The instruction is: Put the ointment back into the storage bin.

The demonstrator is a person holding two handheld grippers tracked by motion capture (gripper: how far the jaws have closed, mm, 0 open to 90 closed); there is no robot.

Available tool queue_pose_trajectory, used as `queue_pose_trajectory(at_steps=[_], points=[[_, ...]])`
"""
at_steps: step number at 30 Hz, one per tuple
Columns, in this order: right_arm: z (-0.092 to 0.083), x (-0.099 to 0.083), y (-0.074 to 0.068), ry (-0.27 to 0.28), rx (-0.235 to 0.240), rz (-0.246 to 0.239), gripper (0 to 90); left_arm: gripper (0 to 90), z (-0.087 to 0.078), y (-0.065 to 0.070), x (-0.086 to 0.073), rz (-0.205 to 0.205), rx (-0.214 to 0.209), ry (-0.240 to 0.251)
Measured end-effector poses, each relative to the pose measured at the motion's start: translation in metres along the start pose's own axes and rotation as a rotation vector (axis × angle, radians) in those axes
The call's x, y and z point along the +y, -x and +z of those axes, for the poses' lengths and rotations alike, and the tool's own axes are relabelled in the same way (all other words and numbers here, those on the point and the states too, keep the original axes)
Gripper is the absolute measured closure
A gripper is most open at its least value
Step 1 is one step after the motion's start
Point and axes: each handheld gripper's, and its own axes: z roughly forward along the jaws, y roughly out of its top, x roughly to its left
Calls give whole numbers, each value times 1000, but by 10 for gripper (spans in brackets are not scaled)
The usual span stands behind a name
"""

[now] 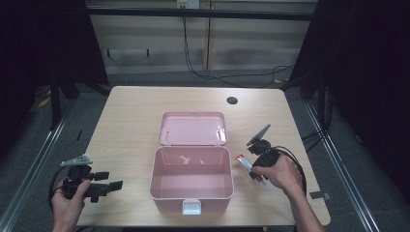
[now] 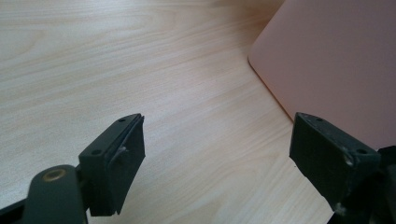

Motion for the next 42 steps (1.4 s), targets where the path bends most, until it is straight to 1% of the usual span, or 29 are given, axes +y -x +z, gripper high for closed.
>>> queue_pose_trajectory(at_steps=[3, 5, 8, 10, 11, 12, 15, 16, 17, 18, 19, 20, 21, 22, 24, 25, 27, 31, 33, 35, 37, 38, 41, 42], points=[[-5, -4, 2, 6, -3, -14, 720, 181, 0, 0, 0, -1, 1, 0], [-8, -6, 2, 12, 4, -14, 719, 181, 0, 0, 0, 1, 0, 0], [-12, -9, 3, 19, 9, -28, 720, 181, 0, 0, 0, 1, 1, -1], [-15, -11, 3, 14, 14, -30, 720, 181, 0, 0, 0, 1, 0, 0], [-15, -12, 4, 19, 7, -44, 720, 181, 0, 0, 0, 1, 1, 0], [-16, -13, 3, 16, 19, -45, 720, 181, 0, 0, 0, 1, 1, 0], [-21, -17, 2, 27, 29, -66, 720, 181, 0, 0, 0, 1, 2, 0], [-21, -17, 2, 27, 29, -66, 720, 181, 0, 0, 0, 1, 2, 0], [-25, -20, 2, 28, 27, -86, 720, 181, 0, 0, 0, -1, 4, 0], [-27, -21, 2, 29, 24, -89, 720, 181, 0, 0, 0, 2, 3, -2], [-29, -22, 2, 30, 18, -109, 720, 181, 0, 0, -1, -1, 3, 1], [-29, -22, 2, 30, 18, -109, 720, 181, 0, 0, -1, -1, 3, 1], [-31, -25, 1, 39, 7, -125, 719, 181, 0, 0, -1, 0, 4, 2], [-33, -25, 0, 34, 5, -139, 719, 181, 0, 0, -1, -1, 5, 2], [-34, -27, 0, 44, 9, -136, 719, 181, -1, 0, -1, 2, 2, -2], [-35, -29, 0, 47, 6, -174, 719, 181, -1, 0, -1, 0, 2, -1], [-36, -30, 0, 51, 8, -172, 719, 181, -1, 0, -1, -2, 1, 0], [-39, -35, 1, 45, 1, -183, 719, 181, -1, 0, -1, 1, -2, -1], [-43, -38, 1, 62, 9, -198, 720, 181, -1, 0, -1, -6, -1, 1], [-49, -41, -1, 72, 7, -238, 720, 181, -1, 0, -1, -8, 0, 5], [-54, -44, -2, 82, 2, -265, 720, 181, -1, 0, -1, -6, 2, 5], [-54, -44, -2, 82, 2, -265, 720, 181, -1, 0, -1, -6, 2, 5], [-62, -47, -2, 111, -5, -291, 720, 181, -1, 0, -1, -7, -2, 2], [-64, -48, -1, 117, 1, -285, 720, 181, -1, 0, -1, -5, -2, 0]])
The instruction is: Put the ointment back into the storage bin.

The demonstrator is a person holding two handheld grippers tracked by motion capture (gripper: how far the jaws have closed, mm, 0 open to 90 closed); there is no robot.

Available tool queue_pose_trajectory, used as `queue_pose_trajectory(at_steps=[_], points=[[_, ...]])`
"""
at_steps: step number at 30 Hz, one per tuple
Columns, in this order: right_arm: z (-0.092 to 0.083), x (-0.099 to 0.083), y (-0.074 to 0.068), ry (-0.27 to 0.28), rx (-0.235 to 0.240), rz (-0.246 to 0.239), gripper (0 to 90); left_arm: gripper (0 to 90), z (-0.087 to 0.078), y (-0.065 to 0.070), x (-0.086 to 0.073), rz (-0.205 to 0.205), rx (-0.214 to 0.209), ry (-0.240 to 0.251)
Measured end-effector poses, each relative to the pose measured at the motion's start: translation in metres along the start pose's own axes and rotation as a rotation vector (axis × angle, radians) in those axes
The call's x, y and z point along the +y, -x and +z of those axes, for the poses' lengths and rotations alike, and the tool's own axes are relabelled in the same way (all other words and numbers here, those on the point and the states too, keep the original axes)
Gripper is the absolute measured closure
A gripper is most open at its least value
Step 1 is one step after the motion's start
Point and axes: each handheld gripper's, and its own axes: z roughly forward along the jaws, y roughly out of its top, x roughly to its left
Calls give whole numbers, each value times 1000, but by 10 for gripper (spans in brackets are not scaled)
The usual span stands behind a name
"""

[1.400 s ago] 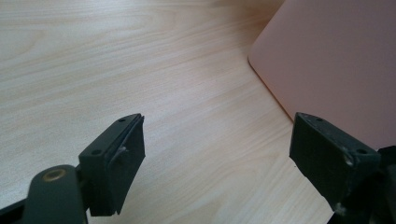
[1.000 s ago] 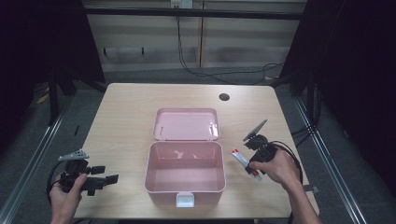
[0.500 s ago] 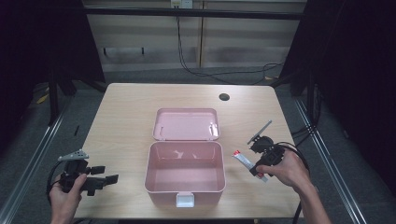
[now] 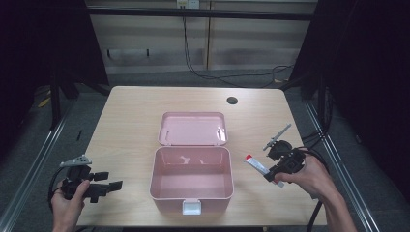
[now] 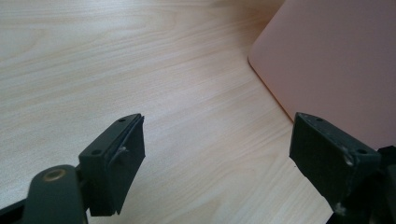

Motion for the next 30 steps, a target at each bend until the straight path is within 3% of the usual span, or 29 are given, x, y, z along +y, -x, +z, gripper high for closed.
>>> queue_pose_trajectory(at_steps=[7, 13, 15, 30], points=[[-11, -1, 0, 19, 17, 10, 720, 181, 0, 0, 0, 5, 1, 0], [-19, 2, -2, 1, 27, 22, 721, 181, 1, 0, 0, 3, 4, 1], [-22, 3, -3, 12, 26, -4, 720, 181, 1, 0, 0, 3, 6, -1], [-37, 23, -17, 44, 46, -58, 720, 181, 1, 0, 0, 1, 5, 2]])
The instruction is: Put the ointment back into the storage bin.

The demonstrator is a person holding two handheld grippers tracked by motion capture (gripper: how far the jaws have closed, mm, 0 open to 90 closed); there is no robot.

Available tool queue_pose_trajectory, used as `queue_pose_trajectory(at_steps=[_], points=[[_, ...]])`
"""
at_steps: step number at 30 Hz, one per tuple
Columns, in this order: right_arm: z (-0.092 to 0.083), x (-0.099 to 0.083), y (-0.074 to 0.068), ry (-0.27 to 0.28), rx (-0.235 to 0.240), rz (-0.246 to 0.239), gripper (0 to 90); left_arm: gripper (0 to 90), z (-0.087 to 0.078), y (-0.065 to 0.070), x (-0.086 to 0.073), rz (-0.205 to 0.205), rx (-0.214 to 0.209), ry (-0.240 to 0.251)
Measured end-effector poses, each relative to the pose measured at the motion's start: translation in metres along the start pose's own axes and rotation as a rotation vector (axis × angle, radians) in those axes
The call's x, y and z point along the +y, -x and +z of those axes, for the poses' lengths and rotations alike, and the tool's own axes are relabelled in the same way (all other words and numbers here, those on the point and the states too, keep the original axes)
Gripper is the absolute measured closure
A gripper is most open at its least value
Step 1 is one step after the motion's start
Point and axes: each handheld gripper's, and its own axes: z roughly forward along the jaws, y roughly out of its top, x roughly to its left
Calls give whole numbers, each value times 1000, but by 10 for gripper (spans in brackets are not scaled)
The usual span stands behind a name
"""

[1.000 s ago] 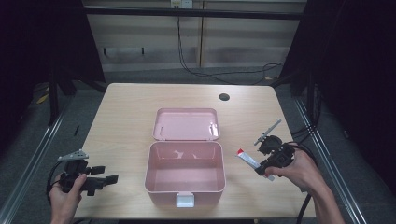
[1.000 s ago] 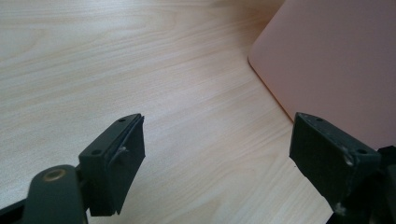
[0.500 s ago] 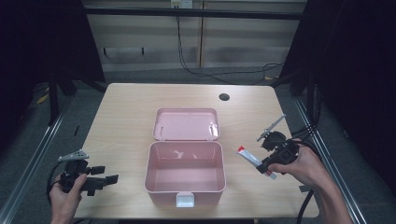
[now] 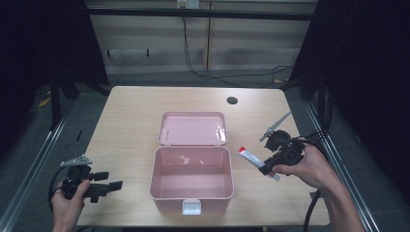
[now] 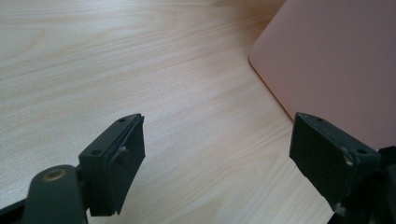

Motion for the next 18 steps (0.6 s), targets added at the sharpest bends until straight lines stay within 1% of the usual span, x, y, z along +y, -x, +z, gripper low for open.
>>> queue_pose_trajectory(at_steps=[1, 3, 5, 7, 8, 9, 10, 13, 14, 16, 18], points=[[-1, 1, -1, -1, -2, 0, 720, 181, 0, 0, 0, 0, 0, 0], [-4, 6, -4, 9, -2, -21, 720, 181, 0, 0, 0, 0, 0, 0], [-6, 9, -6, 18, 2, -22, 720, 181, 0, 0, 0, 0, 0, -1], [-8, 14, -9, 27, 5, -43, 720, 181, 0, 0, 0, 0, -1, -1], [-9, 15, -11, 25, 6, -44, 720, 181, 0, 0, 0, 0, -1, -1], [-9, 18, -12, 16, -1, -64, 720, 181, 0, 0, 0, 0, 0, 0], [-9, 20, -14, 15, -2, -72, 720, 181, 0, 0, 0, -1, -1, 0], [-10, 25, -17, 29, 12, -103, 720, 181, 0, 0, 0, -1, -1, -1], [-11, 27, -18, 29, 18, -105, 720, 181, 0, 0, 0, -1, -1, -1], [-11, 32, -21, 21, 13, -123, 720, 181, 0, 0, 0, -1, -2, 0], [-11, 37, -24, 16, 18, -139, 720, 181, 0, 0, 0, -1, -2, 0]])
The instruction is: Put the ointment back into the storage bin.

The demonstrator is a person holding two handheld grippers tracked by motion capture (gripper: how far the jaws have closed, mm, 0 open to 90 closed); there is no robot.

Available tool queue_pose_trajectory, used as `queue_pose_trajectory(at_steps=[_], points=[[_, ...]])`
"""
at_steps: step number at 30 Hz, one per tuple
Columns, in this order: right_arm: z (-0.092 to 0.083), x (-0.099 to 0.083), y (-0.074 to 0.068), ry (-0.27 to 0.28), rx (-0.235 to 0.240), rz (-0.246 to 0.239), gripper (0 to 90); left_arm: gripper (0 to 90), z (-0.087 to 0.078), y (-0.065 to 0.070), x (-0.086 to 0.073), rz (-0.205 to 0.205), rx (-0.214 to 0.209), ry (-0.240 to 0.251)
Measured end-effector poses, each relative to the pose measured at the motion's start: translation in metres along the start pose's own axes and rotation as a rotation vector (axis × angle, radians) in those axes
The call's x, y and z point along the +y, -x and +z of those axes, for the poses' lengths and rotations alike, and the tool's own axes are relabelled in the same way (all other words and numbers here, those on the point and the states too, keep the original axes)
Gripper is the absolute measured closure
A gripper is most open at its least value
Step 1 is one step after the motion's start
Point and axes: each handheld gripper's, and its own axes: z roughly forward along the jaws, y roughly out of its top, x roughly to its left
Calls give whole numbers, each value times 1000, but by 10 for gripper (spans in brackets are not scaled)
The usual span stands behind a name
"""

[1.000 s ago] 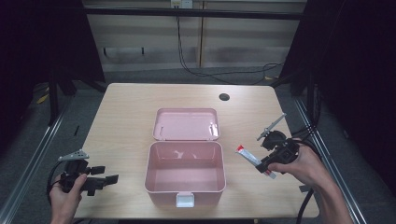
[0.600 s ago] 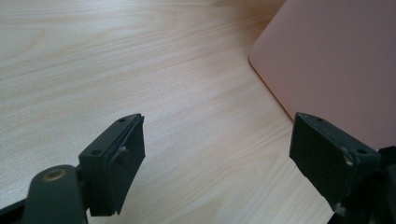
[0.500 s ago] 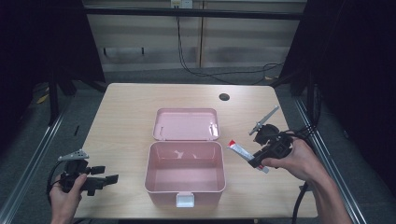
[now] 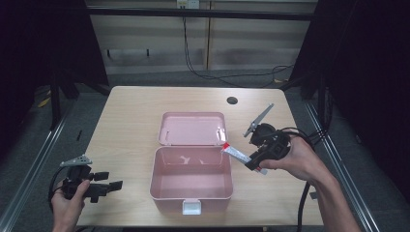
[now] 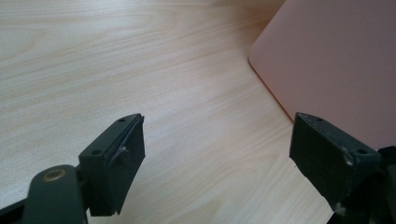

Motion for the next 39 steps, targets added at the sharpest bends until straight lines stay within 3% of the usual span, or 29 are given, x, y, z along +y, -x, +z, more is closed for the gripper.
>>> queue_pose_trajectory(at_steps=[11, 23, 28, 39], points=[[2, 28, -14, -19, 9, -77, 720, 181, 0, 0, 0, 3, -3, -1], [7, 46, -21, -26, 22, -115, 720, 181, -1, 0, 0, 5, -4, -3], [16, 56, -29, -35, 61, -163, 720, 181, 0, 0, 0, 4, -4, -1], [34, 77, -43, -92, 86, -221, 720, 181, -1, 0, 0, 5, -4, -2]])
